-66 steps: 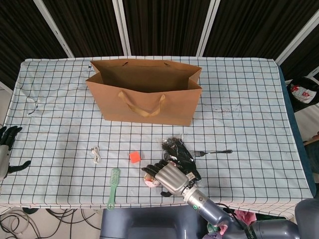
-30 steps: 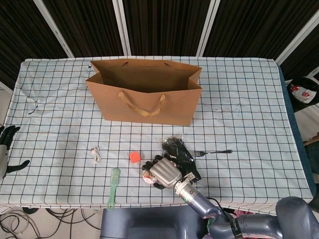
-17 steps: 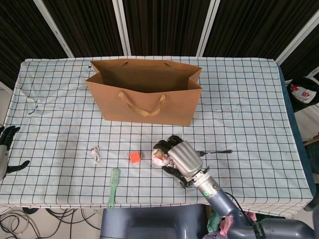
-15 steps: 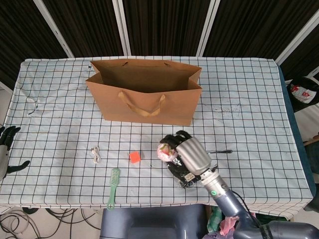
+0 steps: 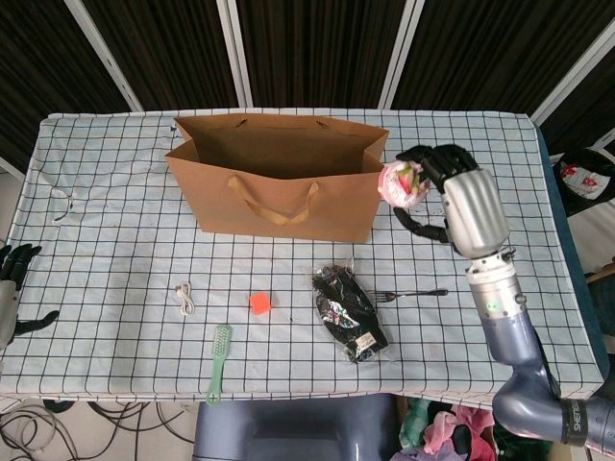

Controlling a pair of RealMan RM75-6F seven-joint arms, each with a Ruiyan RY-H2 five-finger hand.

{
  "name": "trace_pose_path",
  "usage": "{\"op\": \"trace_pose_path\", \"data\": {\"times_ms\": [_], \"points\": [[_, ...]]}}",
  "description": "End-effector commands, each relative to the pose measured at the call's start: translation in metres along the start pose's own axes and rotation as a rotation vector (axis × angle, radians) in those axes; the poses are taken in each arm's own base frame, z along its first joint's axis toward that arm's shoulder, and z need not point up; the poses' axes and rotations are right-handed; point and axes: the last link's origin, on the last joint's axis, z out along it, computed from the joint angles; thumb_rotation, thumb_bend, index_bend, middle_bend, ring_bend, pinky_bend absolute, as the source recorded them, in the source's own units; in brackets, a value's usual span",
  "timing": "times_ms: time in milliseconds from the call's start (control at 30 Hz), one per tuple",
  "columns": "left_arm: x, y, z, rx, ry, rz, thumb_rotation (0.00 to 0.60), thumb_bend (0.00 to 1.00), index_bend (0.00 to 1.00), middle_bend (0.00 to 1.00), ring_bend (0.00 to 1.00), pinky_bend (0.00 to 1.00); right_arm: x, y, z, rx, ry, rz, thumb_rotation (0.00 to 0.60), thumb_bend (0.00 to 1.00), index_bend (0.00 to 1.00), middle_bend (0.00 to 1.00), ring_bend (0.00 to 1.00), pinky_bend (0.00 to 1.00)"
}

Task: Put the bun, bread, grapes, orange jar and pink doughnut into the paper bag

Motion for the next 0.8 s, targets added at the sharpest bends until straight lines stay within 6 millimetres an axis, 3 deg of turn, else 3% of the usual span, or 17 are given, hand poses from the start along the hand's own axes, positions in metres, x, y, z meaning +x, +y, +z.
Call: {"op": "trace_pose_path", "data": {"times_ms": [33, 267, 567, 800], "points": [[0.001, -0.001, 0.001, 0.004, 0.005, -0.002, 0.600, 0.05, 0.12, 0.09, 0.00, 0.03, 0.011, -0.002, 0.028, -0.007, 0.007, -0.008, 0.600, 0.29, 0.36, 0.34, 0.40, 0.24], [0.001, 0.000, 0.000, -0.008, 0.004, -0.002, 0.600, 0.05, 0.12, 0.09, 0.00, 0.03, -0.011, -0.016, 0.069, -0.009, -0.088, 0.002, 0.600, 0.29, 0.37, 0.34, 0.40, 0.24], [0.002, -0.003, 0.001, 0.000, 0.021, 0.003, 0.600, 0.05, 0.12, 0.09, 0.00, 0.03, -0.069, -0.052, 0.097, 0.017, -0.185, 0.011, 0.600, 0.29, 0.36, 0.33, 0.38, 0.24], [0.005, -0.002, 0.000, -0.009, 0.041, -0.008, 0.600, 0.05, 0.12, 0.09, 0.00, 0.03, -0.107, -0.056, 0.101, -0.007, -0.267, -0.042, 0.600, 0.25, 0.18, 0.14, 0.21, 0.23]]}}
